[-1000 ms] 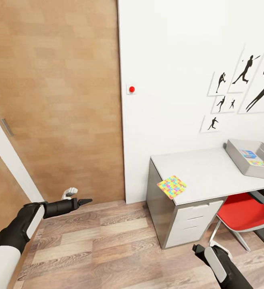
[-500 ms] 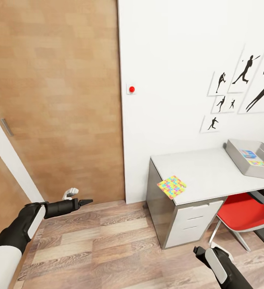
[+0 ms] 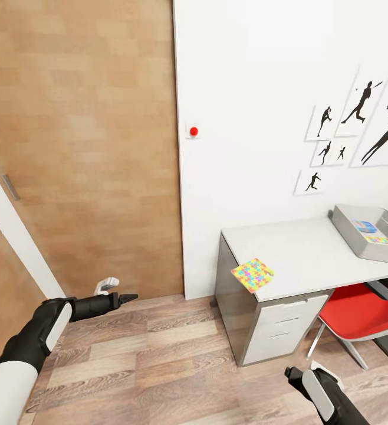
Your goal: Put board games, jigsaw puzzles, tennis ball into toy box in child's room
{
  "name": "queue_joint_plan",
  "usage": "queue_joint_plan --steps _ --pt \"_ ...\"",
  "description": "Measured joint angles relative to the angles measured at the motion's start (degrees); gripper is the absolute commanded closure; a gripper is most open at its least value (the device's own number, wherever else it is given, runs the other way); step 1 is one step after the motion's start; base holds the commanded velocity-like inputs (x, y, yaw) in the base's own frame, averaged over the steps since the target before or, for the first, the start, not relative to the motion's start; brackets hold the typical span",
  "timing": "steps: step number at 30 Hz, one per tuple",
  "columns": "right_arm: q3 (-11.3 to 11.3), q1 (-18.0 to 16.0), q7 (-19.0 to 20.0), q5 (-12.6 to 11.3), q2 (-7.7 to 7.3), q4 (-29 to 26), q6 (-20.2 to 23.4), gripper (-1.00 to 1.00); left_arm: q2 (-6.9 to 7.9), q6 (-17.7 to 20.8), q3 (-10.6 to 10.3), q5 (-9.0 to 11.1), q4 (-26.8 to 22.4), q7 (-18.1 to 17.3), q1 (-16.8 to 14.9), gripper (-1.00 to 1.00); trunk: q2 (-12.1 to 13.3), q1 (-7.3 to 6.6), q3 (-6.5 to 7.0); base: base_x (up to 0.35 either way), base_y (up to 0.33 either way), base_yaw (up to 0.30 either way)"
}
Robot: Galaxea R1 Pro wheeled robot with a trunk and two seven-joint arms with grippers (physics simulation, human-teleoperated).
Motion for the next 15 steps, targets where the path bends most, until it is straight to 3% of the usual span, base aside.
queue_joint_plan --steps 5,11,15 --pt "0.01 0.01 4.25 0.08 -0.86 1.10 -0.10 -1.00 -1.68 -2.47 0.07 0.00 1.91 7.50 0.00 -1.00 0.00 0.00 0.00 0.000 0.000 0.000" --pt "-0.13 0.00 8.45 0.09 -1.97 2.93 -0.18 -1.00 -4.88 -6.00 0.10 0.04 5.01 21.05 0.00 -1.00 0.00 0.00 0.00 0.000 0.000 0.000" --pt "-0.26 0.00 8.94 0.09 -2.09 3.29 -0.22 -1.00 -5.88 -6.36 0.07 0.04 5.36 23.99 -0.02 -1.00 0.00 0.00 0.00 0.000 0.000 0.000"
